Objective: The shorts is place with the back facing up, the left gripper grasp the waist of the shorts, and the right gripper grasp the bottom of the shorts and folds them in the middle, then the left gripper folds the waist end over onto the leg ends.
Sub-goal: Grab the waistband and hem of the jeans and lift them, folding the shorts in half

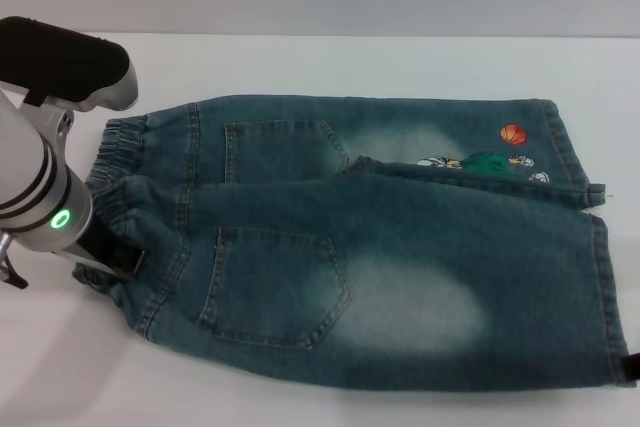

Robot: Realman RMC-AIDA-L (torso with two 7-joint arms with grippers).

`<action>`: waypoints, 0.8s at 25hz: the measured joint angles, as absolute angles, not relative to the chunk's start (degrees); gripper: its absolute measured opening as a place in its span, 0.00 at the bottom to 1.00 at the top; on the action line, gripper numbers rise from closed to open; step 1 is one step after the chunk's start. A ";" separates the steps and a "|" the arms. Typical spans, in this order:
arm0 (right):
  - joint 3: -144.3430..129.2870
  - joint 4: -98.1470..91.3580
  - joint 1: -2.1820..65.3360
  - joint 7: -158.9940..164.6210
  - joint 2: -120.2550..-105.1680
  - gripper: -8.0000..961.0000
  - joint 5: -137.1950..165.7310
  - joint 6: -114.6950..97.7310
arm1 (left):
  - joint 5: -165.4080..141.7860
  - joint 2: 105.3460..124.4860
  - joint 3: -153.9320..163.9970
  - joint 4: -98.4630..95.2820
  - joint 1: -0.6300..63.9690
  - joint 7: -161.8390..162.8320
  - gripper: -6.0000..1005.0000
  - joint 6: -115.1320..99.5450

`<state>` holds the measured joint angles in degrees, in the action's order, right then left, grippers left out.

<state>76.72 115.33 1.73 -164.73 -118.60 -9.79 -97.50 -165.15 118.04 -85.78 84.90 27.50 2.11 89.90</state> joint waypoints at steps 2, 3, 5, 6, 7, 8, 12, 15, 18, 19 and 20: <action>76.70 115.21 1.67 -164.71 -118.67 0.61 -9.78 -97.45 | -165.14 118.04 -85.78 84.90 27.55 2.11 0.14 89.90; 76.68 115.16 1.64 -164.68 -118.70 0.61 -9.81 -97.34 | -165.14 118.04 -85.78 84.90 27.55 2.11 0.14 89.90; 76.47 114.99 1.58 -164.55 -118.74 0.61 -10.01 -96.91 | -165.14 118.04 -85.78 84.93 27.77 2.11 0.14 89.90; 76.25 114.75 1.58 -164.47 -118.74 0.61 -10.06 -96.64 | -165.14 118.04 -85.78 84.93 27.77 2.11 0.14 89.90; 76.00 114.48 1.58 -164.42 -118.74 0.61 -10.10 -96.40 | -165.14 118.04 -85.78 84.93 27.77 2.11 0.14 89.90; 75.73 114.12 1.65 -164.34 -118.75 0.61 -10.13 -96.10 | -165.14 118.04 -85.78 84.93 27.77 2.11 0.14 89.90; 75.06 113.12 2.13 -164.07 -118.84 0.61 -10.41 -95.34 | -165.15 118.04 -85.78 84.95 27.87 1.93 0.14 89.95; 74.88 113.16 2.14 -164.05 -118.84 0.61 -10.47 -95.30 | -165.15 118.04 -85.78 84.95 27.90 1.89 0.14 89.97; 74.75 113.28 2.00 -163.91 -118.83 0.61 -10.49 -95.33 | -165.15 118.04 -85.78 84.95 27.90 1.70 0.14 90.09; 74.64 113.29 1.95 -163.88 -118.83 0.61 -10.51 -95.39 | -165.15 118.04 -85.78 84.95 27.90 1.70 0.14 90.09; 74.53 113.29 1.90 -163.85 -118.83 0.61 -10.51 -95.47 | -165.15 118.04 -85.78 84.95 27.90 1.46 0.14 90.24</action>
